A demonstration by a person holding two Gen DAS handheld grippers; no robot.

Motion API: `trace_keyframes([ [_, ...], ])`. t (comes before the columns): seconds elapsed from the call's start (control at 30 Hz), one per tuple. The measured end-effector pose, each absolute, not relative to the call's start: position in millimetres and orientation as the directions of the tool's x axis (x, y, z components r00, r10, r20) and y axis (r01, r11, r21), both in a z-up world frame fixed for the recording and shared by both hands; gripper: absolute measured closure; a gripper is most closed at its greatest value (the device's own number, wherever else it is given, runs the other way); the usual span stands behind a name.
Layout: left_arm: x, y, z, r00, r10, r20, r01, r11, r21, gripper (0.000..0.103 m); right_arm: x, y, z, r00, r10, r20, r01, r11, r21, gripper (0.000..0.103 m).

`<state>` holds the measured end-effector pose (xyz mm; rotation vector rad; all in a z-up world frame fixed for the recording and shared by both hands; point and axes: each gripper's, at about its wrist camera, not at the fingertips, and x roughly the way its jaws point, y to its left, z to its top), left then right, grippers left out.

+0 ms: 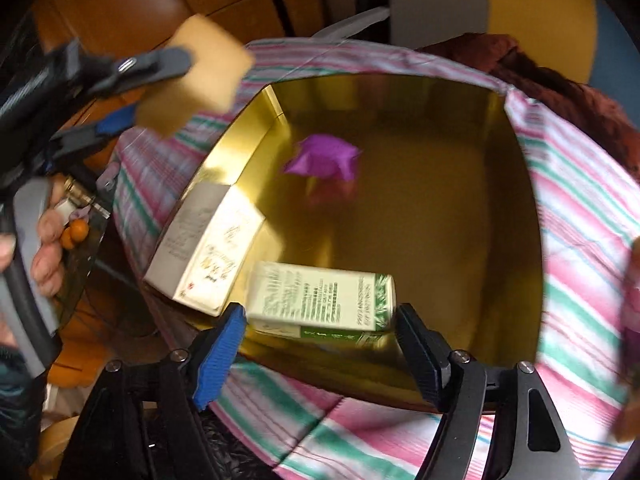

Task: Organize objects
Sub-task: 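Carry sponge and green box into the tray and open both tools, then lift both tools up out of the tray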

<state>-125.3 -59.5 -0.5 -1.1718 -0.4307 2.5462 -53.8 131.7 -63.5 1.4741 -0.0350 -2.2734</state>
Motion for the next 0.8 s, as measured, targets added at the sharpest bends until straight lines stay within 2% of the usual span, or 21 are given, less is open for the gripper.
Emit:
trace_keyframes([
  [0.2,-141,-54,-31,-0.543,0.331,-0.772,-0.108,-0.939,-0.326,0.026,-50,128,-72,-0.321,-0.390,-0.863,0.337,-0.899,0.281,0.018],
  [0.3,-140,-57,-38,-0.542,0.306,-0.783,-0.087,-0.947,-0.310,0.021,-46,132,-70,-0.333,-0.388,-0.860,0.328,-0.902,0.280,0.017],
  [0.53,-122,-61,-31,-0.571,0.288,-0.769,-0.085,-0.952,-0.294,0.017,-37,135,-54,-0.422,-0.363,-0.831,0.314,-0.918,0.241,0.001],
  [0.8,-77,-47,-6,-0.682,0.203,-0.703,-0.089,-0.977,-0.195,0.017,-23,130,-36,-0.583,-0.223,-0.781,0.291,-0.955,0.056,0.000],
])
